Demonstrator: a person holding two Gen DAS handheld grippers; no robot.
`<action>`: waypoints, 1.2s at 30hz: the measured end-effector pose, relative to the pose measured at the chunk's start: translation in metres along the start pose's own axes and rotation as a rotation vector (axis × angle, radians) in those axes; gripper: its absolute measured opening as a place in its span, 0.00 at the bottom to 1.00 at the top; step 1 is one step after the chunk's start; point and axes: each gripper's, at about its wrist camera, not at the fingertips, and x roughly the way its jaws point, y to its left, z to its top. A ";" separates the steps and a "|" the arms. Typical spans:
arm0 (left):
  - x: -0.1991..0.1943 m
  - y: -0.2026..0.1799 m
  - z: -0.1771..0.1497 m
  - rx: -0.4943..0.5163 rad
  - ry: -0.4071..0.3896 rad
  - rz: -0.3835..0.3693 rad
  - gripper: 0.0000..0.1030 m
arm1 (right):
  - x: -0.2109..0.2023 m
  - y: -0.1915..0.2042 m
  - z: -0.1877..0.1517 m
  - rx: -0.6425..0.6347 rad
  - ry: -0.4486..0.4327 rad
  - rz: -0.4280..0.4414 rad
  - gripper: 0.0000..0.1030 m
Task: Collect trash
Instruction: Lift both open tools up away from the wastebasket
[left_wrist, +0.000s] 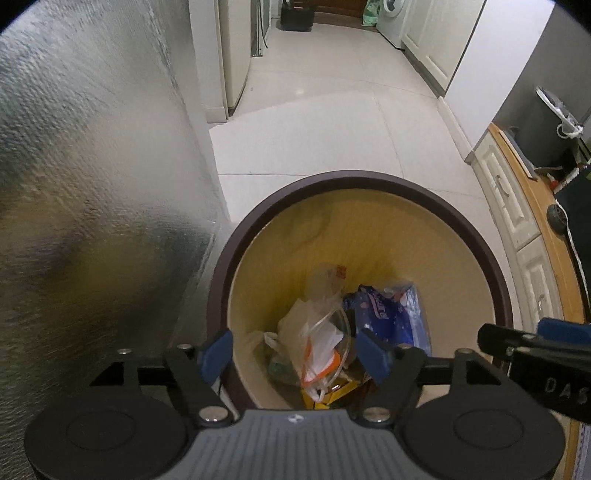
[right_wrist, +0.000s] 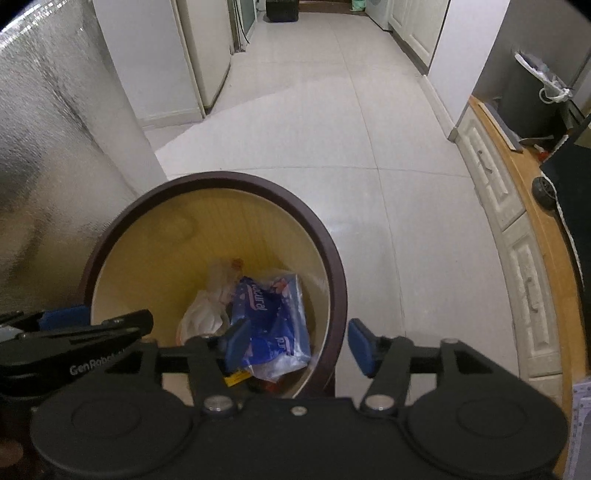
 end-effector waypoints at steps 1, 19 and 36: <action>-0.004 0.000 -0.002 0.008 0.000 0.007 0.79 | -0.004 -0.001 -0.002 0.003 -0.004 0.003 0.66; -0.091 0.004 -0.022 0.055 -0.068 -0.010 1.00 | -0.085 -0.031 -0.030 0.041 -0.133 0.035 1.00; -0.200 0.007 -0.049 0.145 -0.215 -0.032 1.00 | -0.182 -0.035 -0.061 0.069 -0.284 0.070 1.00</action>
